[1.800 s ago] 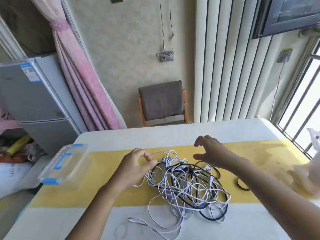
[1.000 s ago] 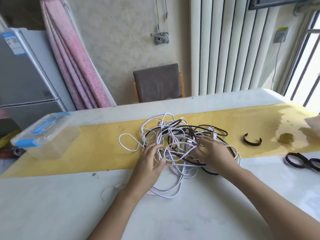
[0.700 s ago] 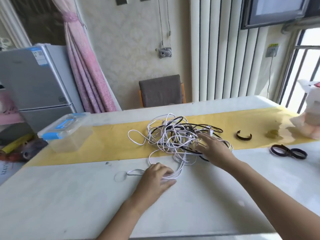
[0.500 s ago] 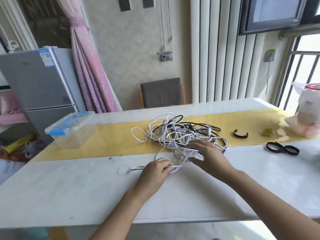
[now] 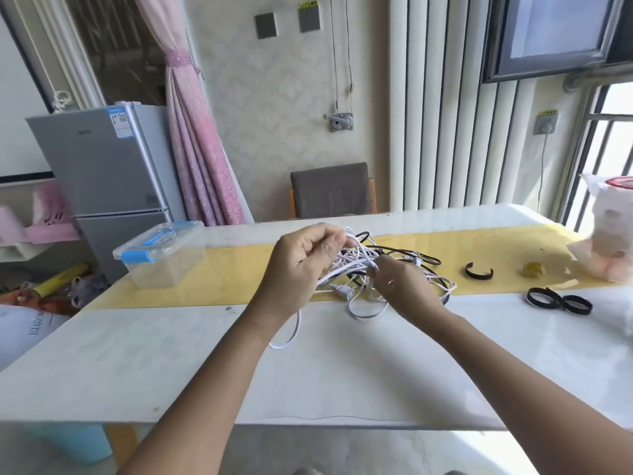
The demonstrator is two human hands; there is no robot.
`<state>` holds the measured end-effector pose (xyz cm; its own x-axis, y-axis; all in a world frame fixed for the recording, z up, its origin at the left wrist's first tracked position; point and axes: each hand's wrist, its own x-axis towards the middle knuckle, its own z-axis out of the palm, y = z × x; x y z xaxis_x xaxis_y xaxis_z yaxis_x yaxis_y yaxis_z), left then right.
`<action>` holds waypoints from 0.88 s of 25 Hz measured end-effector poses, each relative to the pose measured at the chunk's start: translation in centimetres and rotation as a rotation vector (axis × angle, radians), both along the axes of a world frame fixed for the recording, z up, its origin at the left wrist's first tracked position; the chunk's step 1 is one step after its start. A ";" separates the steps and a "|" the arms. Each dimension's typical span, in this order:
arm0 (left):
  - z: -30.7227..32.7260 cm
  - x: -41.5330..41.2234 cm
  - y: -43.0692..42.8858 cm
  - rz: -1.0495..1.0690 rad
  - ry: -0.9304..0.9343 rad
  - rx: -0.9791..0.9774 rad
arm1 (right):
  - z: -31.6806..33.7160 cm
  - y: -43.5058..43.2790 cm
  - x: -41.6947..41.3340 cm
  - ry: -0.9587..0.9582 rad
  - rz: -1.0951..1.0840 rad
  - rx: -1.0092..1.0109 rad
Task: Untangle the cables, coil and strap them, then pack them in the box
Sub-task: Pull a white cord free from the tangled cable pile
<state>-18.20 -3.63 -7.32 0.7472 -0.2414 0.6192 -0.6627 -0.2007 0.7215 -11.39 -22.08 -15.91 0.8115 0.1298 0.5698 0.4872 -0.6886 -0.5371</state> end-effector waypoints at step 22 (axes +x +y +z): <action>-5.6 10.5 12.7 0.951 0.486 0.410 | 9.9 -5.9 2.4 0.417 -0.128 0.038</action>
